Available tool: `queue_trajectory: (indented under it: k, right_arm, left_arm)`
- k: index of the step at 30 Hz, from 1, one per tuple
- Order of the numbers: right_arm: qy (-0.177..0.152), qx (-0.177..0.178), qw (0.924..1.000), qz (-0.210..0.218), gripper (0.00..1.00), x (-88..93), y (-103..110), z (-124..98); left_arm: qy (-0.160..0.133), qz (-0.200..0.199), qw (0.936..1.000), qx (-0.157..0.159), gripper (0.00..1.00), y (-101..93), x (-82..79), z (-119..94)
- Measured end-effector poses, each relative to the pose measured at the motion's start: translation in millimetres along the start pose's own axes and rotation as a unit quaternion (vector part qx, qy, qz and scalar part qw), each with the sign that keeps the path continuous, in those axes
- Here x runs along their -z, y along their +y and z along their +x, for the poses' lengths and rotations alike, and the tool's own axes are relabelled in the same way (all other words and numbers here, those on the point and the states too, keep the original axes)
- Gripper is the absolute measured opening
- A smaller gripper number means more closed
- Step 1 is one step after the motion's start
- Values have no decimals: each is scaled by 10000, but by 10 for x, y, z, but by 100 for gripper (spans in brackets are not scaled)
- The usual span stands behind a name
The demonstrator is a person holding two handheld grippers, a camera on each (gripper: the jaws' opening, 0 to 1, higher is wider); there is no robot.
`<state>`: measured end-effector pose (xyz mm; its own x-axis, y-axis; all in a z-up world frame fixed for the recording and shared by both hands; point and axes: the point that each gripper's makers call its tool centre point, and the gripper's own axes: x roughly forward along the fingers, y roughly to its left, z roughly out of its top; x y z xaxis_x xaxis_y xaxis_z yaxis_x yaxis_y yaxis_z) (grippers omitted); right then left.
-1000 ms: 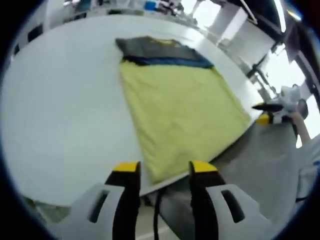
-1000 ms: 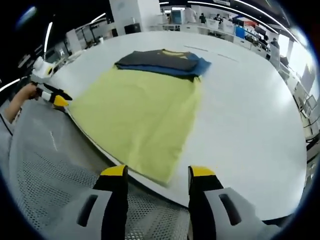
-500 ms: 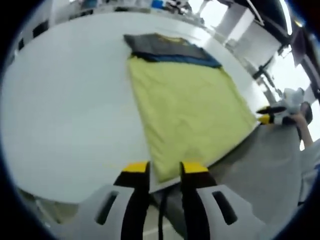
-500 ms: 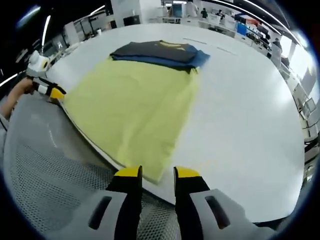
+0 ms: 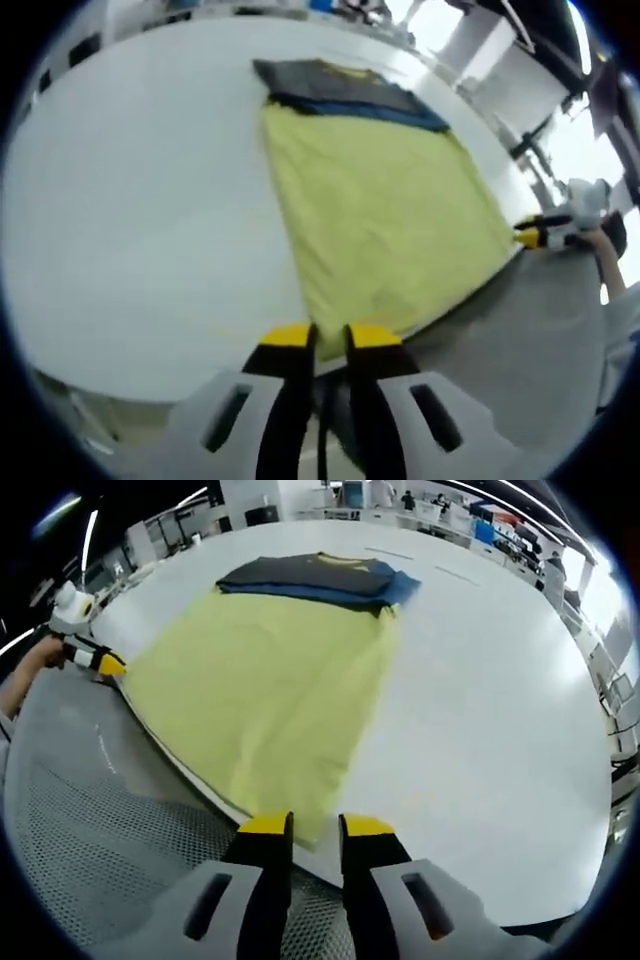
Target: Fold the garment on the visible template until the final outline fits inside the template.
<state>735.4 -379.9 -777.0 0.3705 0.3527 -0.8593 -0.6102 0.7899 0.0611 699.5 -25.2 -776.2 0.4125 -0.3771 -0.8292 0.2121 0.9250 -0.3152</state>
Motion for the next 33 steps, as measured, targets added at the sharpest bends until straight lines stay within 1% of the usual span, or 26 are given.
queue_trajectory:
  k: [3,6,10,12,22,26,29,33]
  right_arm:
    - [16,-6,10000,-6,17,5,3,6]
    - [58,-13,10000,-9,16,20,0,21]
    - [82,-65,9999,-48,14,27,18,35]
    - [98,-77,9999,-46,13,32,19,41]
    - [144,-103,9998,-66,8,41,20,51]
    - [191,-281,9994,52,3,44,67,66]
    - [197,-275,9994,-25,3,40,63,67]
    - [182,-243,9995,-123,3,40,68,61]
  left_arm:
    - [71,69,9999,-46,5,-6,22,8]
    - [95,105,9999,-77,5,-6,20,10]
    - [152,191,9996,-122,2,13,19,17]
    - [180,159,9996,-118,2,12,21,17]
    - [277,351,9988,-179,1,7,18,21]
    - [272,406,9986,-184,0,16,11,30]
    - [216,345,9991,-144,0,20,-1,37]
    - [197,345,9990,-201,0,11,0,32]
